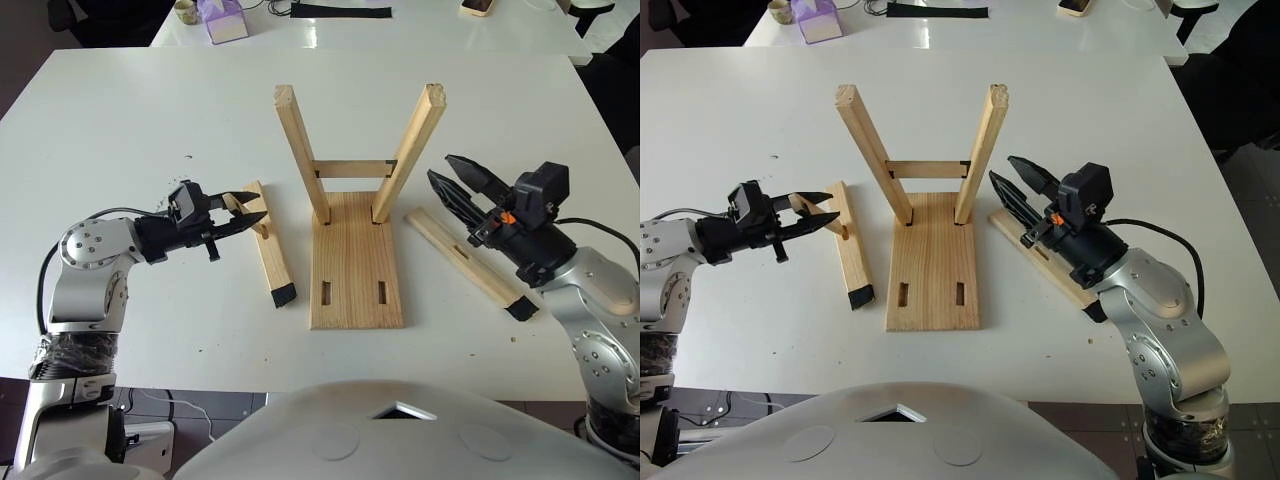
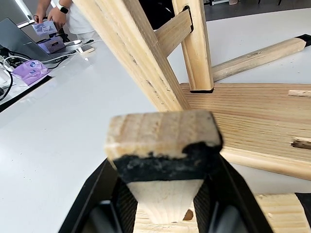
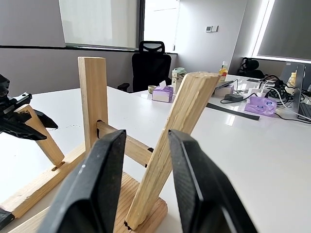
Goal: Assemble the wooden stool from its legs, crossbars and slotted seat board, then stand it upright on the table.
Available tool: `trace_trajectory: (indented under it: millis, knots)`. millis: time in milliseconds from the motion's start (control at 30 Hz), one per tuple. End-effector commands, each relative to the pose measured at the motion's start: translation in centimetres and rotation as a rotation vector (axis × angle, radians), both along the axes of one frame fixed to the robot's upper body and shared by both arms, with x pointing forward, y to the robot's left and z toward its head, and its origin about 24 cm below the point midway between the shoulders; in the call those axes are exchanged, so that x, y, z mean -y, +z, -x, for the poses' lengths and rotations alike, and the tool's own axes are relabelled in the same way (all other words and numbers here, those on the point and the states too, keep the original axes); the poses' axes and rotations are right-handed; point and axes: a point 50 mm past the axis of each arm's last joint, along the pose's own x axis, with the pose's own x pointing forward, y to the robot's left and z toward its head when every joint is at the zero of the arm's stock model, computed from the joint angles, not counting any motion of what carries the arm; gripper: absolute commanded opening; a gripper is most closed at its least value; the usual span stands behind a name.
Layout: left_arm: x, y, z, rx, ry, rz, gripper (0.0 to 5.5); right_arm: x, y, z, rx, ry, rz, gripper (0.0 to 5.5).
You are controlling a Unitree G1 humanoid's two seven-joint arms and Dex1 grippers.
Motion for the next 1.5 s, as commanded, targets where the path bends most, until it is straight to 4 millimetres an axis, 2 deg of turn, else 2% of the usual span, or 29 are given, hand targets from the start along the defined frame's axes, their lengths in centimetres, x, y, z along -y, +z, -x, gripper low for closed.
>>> trace_trajectory:
  millis: [33, 267, 367, 467, 600, 700, 900, 1100, 1200, 1267, 1367, 1500]
  knots:
    - [0.2, 0.6, 0.0, 0.003, -0.029, -0.004, 1.35, 0.0, -0.2, 0.1, -0.002, -0.005, 0.005, 1.57]
    - [1.1, -1.0, 0.1, -0.051, -0.094, -0.032, 1.35, -0.3, -0.2, 0.1, 0.0, -0.006, 0.003, 1.57]
    - [0.7, -1.7, 0.1, -0.113, -0.089, -0.048, 1.35, -0.5, -0.2, 0.0, 0.002, -0.003, 0.003, 1.57]
    - [0.3, -2.3, -0.7, -0.18, -0.086, -0.098, 1.35, -0.5, -0.3, 0.0, 0.0, -0.005, 0.003, 1.57]
    - [1.2, -2.4, -2.0, -0.263, -0.131, -0.153, 1.35, -0.6, -0.3, -0.2, 0.001, 0.002, 0.005, 1.57]
    - [1.3, -3.1, -2.1, -0.348, -0.127, -0.162, 1.35, -0.6, -0.5, -0.4, -0.003, 0.017, 0.013, 1.57]
    - [1.2, -4.4, -1.6, -0.437, -0.065, -0.068, 1.35, -0.6, -0.8, -0.7, -0.012, 0.032, 0.022, 1.57]
    - [1.6, -6.3, -0.5, -0.465, -0.037, -0.049, 1.35, -0.7, -0.9, -1.0, -0.015, 0.051, 0.03, 1.57]
    - [1.3, -6.7, -0.5, -0.471, 0.008, -0.042, 1.35, -0.6, -0.8, -1.1, -0.012, 0.058, 0.035, 1.57]
    - [0.5, -7.0, -0.7, -0.472, 0.097, -0.042, 1.35, -0.7, -0.7, -1.1, -0.01, 0.062, 0.04, 1.57]
    - [-0.9, -7.9, -0.5, -0.404, 0.192, -0.048, 2.04, -0.6, -0.9, -1.0, -0.015, 0.059, 0.046, 1.57]
    - [-0.9, -10.3, 0.9, -0.377, 0.206, -0.11, 2.75, -0.7, -1.0, -1.2, -0.018, 0.071, 0.059, 1.57]
